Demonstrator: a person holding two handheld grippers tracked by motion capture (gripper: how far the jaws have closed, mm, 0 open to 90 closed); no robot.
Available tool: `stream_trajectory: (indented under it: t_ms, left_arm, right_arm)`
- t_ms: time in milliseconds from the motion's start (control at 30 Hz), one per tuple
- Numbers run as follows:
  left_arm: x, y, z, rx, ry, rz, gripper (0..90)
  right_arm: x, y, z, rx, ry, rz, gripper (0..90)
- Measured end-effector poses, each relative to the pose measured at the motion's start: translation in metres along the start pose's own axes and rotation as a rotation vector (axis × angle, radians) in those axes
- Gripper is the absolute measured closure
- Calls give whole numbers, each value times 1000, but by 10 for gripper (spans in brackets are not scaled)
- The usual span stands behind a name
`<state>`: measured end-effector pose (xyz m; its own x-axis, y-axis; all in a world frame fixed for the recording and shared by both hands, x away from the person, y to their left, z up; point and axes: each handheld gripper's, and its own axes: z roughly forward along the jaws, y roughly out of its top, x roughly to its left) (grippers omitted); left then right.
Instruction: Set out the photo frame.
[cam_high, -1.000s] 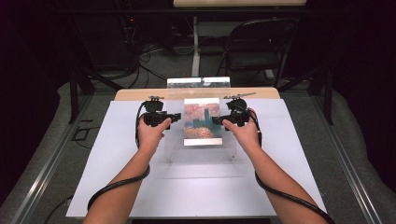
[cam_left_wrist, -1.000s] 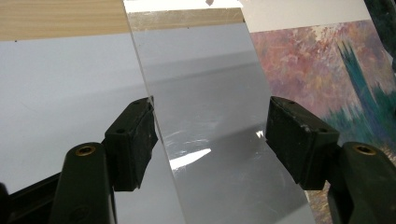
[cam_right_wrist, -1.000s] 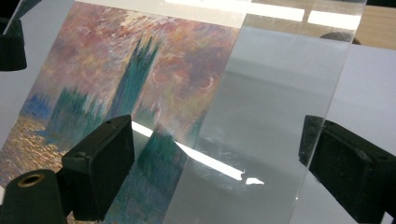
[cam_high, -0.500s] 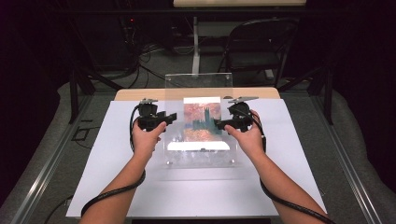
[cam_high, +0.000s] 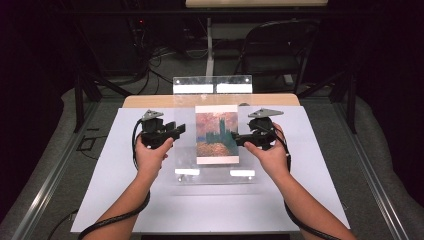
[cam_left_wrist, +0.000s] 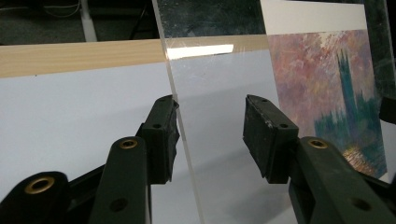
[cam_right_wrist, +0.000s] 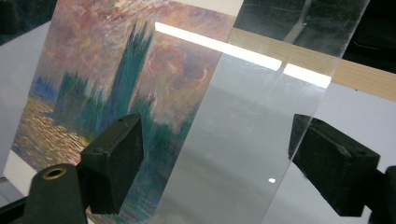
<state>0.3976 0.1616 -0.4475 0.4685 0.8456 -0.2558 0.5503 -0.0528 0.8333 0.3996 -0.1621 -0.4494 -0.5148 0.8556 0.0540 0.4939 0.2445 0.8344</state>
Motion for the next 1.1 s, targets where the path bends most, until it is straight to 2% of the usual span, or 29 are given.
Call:
stream_trajectory:
  t_ms: [333,567,733,867,1000,1100]
  left_arm:
    - [-5,-10,-24,-35,-61,23,591]
    - [-10,-22,-41,-82,-91,25,651]
    - [-15,-29,-53,-93,-101,68,688]
    - [-19,-36,-63,-100,-115,76,709]
    - [-22,-44,-72,-116,-132,91,719]
    - [-25,-51,-78,-123,-136,115,719]
  right_arm:
    - [6,-6,-24,-40,47,23,228]
    - [9,-18,-45,-94,73,23,332]
    - [13,-28,-59,-121,72,9,418]
    - [15,-37,-71,-149,89,32,466]
    - [19,-46,-82,-166,95,15,531]
    - [20,-51,-86,-175,108,19,555]
